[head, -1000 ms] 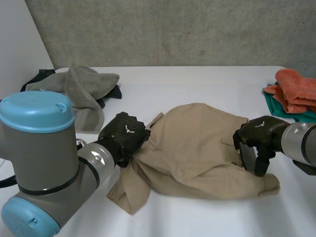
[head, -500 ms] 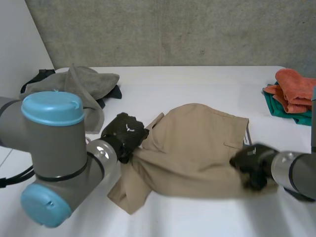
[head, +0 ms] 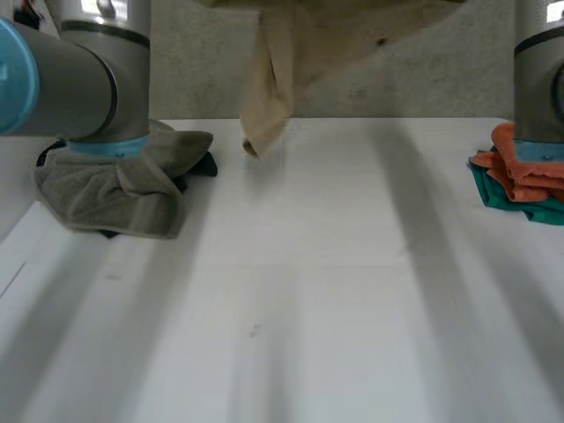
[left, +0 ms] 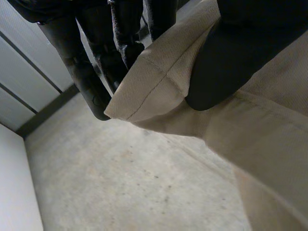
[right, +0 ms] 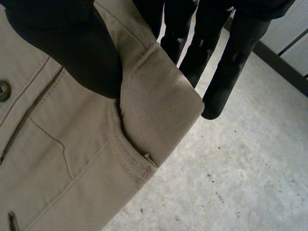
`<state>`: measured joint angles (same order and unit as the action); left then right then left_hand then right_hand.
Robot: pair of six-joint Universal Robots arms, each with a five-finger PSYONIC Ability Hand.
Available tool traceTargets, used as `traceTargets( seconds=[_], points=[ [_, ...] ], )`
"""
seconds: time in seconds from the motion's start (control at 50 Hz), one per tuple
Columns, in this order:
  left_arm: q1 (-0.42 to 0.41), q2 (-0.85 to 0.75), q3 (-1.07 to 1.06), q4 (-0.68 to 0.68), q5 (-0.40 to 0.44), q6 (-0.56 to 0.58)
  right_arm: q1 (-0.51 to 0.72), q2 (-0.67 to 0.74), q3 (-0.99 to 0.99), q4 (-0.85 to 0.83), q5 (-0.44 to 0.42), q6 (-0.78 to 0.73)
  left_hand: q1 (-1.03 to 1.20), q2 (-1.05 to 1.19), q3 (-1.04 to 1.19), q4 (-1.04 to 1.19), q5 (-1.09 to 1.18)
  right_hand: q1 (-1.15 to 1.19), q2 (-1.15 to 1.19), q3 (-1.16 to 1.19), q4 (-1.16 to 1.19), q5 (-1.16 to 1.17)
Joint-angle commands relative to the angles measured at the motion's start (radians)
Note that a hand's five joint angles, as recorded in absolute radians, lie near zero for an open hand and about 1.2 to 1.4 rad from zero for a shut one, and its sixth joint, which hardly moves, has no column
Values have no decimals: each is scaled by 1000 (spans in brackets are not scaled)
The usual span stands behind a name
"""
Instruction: Fold the laundry.
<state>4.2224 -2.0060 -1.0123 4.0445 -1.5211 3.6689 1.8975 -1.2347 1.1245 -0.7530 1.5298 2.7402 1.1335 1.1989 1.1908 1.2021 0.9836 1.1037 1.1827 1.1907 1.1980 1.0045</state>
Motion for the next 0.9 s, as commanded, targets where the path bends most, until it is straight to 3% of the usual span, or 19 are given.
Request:
traceTargets(
  seconds=[0.02,0.24,0.36,0.44,0.46,0.52,0.56,0.58,0.62,0.68,0.78,0.9],
  points=[
    [13,-3,-185,-90,6,-6,-2,99,9,159,-10,-7,263,197,205,194,238,293,214,206,198,217],
    [-2,-92,-557,-124,18,33,15,342,118,495,-8,-123,263,197,205,194,238,293,214,206,198,217],
    [-18,-85,-681,-234,13,134,34,330,201,613,23,-188,263,197,205,194,238,293,214,206,198,217],
    [-30,53,-753,-453,-4,201,31,256,262,719,30,-220,263,197,205,194,238,293,214,206,198,217],
    [-39,126,-784,-586,-8,210,32,179,306,824,29,-258,263,197,205,194,238,293,214,206,198,217],
    [-55,216,-816,-777,-7,215,32,61,383,1010,29,-339,263,197,205,194,238,293,214,206,198,217],
    [-79,324,-854,-1046,-1,217,32,-18,454,1160,32,-430,263,197,205,194,238,293,214,206,198,217],
    [-85,343,-864,-1093,2,218,29,-58,504,1234,35,-483,263,197,205,194,238,293,214,206,198,217],
    [-122,404,-888,-1259,21,220,28,-106,553,1296,33,-539,263,197,205,194,238,293,214,206,198,217],
    [-180,426,-879,-1395,67,229,23,-166,609,1308,29,-590,263,197,205,194,238,293,214,206,198,217],
    [-190,400,-810,-1362,85,240,23,-170,636,1258,30,-593,263,197,205,194,238,293,214,206,198,217],
    [-176,258,-688,-1173,41,241,23,-126,612,1186,33,-580,263,197,205,194,238,293,214,206,198,217]
  ],
)
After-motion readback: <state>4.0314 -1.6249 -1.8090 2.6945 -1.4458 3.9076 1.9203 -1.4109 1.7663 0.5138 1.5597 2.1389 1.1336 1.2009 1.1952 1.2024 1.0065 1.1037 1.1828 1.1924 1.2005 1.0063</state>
